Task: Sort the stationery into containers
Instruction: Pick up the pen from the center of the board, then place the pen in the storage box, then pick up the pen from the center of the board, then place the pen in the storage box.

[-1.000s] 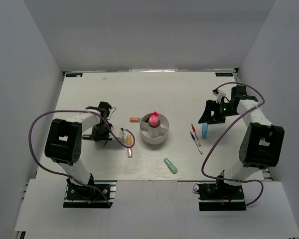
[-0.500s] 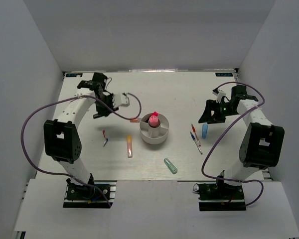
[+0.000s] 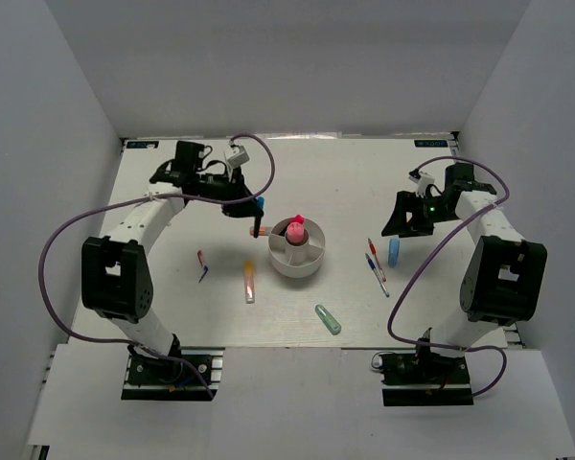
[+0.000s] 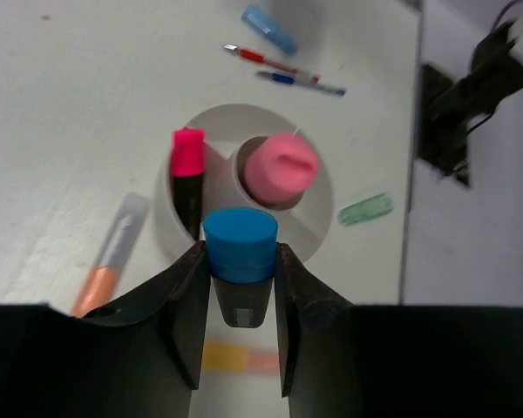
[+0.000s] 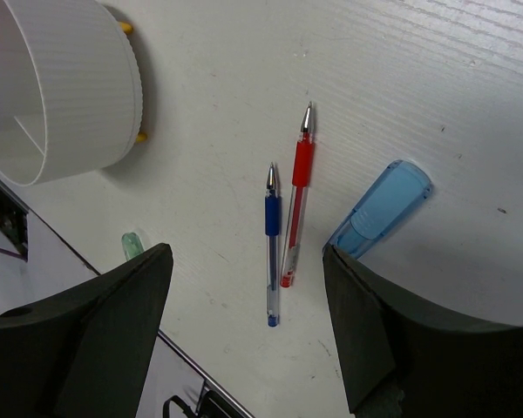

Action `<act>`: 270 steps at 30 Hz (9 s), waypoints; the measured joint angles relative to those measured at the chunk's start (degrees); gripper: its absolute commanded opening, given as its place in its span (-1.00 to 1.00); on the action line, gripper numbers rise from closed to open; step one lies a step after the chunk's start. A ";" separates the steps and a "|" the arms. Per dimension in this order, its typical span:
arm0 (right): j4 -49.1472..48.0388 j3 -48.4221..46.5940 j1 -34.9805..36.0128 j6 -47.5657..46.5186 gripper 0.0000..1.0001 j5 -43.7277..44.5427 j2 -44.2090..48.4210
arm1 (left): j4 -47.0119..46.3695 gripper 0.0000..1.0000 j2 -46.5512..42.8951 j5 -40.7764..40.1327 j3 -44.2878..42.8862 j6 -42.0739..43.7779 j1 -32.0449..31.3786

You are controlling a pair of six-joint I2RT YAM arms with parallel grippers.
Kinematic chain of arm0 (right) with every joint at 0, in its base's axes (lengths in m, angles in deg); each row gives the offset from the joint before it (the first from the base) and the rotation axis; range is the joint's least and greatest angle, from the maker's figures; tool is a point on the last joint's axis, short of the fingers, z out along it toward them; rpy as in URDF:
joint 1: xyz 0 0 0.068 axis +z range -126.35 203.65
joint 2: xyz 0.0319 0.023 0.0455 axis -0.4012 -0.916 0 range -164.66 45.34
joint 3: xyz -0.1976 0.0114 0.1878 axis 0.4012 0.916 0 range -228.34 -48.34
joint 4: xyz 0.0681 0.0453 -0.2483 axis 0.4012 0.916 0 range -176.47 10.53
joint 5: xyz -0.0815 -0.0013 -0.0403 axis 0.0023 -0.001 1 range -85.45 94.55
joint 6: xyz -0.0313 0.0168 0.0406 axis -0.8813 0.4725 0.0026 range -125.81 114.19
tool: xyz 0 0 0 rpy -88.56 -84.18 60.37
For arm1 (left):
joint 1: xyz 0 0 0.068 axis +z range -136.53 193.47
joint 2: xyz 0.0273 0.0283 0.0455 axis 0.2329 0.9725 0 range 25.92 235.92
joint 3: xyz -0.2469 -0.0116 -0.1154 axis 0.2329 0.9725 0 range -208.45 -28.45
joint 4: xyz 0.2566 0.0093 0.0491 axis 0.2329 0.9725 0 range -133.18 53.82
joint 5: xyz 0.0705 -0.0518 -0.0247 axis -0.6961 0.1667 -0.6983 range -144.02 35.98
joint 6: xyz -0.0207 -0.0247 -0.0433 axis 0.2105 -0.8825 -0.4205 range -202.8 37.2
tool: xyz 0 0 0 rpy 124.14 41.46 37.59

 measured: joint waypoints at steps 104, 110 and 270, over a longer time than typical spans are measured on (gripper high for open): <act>0.00 0.44 0.00 -0.96 0.51 0.24 0.44 | -1.01 0.26 22.10 -19.98 -0.22 24.35 -3.13; 0.00 0.44 0.00 -0.94 0.52 0.24 0.44 | -5.25 0.21 20.00 -20.50 3.19 25.24 -4.39; -79.58 14.71 69.22 -69.20 -1.00 60.52 4.17 | -2.27 0.96 -18.53 -31.04 7.56 -43.01 -8.26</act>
